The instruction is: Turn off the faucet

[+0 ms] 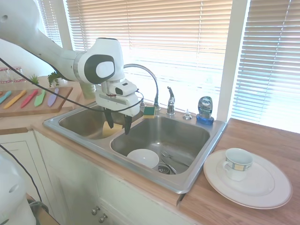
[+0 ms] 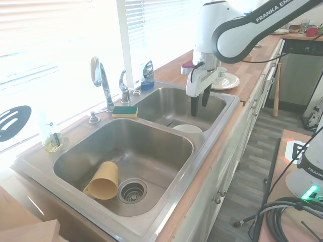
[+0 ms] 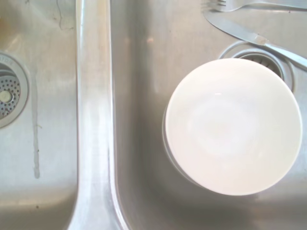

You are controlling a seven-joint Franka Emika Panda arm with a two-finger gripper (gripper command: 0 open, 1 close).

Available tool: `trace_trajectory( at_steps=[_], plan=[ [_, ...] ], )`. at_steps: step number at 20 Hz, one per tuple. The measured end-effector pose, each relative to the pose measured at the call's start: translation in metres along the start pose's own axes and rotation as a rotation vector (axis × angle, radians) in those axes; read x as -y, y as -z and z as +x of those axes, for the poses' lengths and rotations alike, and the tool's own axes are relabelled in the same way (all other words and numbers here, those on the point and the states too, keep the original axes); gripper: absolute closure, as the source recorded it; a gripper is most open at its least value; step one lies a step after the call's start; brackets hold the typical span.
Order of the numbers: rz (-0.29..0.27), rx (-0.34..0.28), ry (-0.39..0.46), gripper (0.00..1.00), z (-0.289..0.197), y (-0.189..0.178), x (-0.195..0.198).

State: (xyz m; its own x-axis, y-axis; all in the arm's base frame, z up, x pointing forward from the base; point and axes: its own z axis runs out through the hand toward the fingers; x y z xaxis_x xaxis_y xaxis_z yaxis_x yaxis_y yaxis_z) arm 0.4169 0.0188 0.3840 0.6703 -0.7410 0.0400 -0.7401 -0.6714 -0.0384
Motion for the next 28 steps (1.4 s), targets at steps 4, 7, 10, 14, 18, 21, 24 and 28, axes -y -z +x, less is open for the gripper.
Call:
trace_trajectory(
  at_steps=[4,7,10,14,18,21,24,28],
  plan=[
    [-0.010,0.007,-0.004,0.00,0.001,-0.005,0.001],
    [-0.004,0.001,-0.014,1.00,0.006,-0.004,0.003],
    [0.004,-0.006,-0.022,1.00,0.012,-0.002,0.004],
    [0.004,-0.007,-0.023,1.00,0.016,-0.004,0.007],
    [0.005,-0.014,-0.025,1.00,0.018,-0.008,0.009],
    [0.003,-0.015,-0.025,1.00,0.018,-0.009,0.009],
    [0.004,-0.017,-0.026,1.00,0.019,-0.009,0.010],
    [0.006,-0.018,-0.026,1.00,0.020,-0.008,0.011]
  ],
)
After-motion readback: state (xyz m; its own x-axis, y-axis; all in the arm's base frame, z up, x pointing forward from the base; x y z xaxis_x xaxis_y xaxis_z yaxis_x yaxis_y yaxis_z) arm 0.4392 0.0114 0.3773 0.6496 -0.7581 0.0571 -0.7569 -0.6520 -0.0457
